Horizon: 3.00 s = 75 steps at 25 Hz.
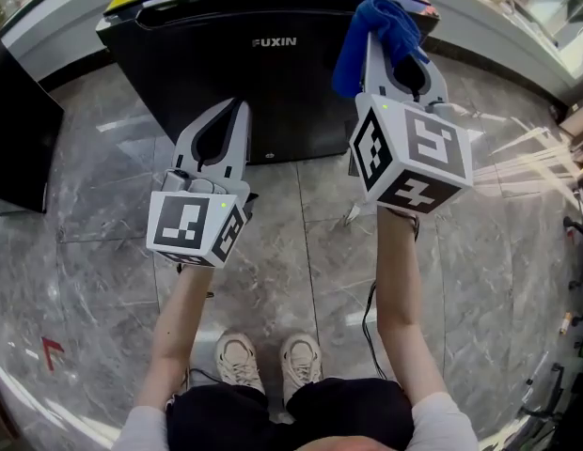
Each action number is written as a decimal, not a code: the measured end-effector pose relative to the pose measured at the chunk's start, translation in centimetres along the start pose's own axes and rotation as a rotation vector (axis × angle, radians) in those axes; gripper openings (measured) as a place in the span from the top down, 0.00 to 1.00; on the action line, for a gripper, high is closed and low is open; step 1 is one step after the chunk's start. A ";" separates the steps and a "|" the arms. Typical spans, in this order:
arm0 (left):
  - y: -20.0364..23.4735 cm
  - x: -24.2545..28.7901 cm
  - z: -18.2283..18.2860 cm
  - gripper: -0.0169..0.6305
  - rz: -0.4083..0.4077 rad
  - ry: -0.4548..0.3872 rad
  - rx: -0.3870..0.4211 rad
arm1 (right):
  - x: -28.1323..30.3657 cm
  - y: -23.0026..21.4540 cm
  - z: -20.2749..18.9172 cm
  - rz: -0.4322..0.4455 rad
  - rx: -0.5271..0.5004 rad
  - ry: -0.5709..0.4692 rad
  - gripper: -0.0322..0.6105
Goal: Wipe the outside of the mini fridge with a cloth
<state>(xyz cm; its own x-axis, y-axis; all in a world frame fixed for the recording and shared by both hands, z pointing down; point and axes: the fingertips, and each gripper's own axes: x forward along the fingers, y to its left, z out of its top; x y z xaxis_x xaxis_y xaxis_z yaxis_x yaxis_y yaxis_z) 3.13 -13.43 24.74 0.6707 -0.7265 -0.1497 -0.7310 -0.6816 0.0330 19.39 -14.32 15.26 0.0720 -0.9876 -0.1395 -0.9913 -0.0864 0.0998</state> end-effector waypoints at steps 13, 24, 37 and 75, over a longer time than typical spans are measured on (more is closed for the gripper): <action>0.5 0.7 -2.0 0.97 -0.001 0.029 -0.026 | -0.2 -7.9 -0.7 -0.166 -0.009 0.013 0.85; 0.9 0.5 -2.2 0.97 0.013 0.041 -0.013 | 0.0 -9.9 -1.1 -0.174 0.016 0.004 0.85; 3.4 -1.2 -2.5 0.97 0.087 0.042 -0.036 | -2.9 -6.2 -2.0 -0.104 0.101 0.012 0.85; 17.5 -13.2 -3.8 0.97 0.347 0.094 -0.042 | 2.4 30.4 -5.0 0.414 0.058 0.008 0.85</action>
<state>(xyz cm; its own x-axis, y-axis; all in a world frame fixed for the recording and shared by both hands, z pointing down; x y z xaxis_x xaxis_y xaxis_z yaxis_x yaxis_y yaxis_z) -18.07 -16.12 31.09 0.3936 -0.9187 -0.0314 -0.9126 -0.3946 0.1070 -10.00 -19.98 22.88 -0.3335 -0.9384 -0.0911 -0.9412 0.3257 0.0904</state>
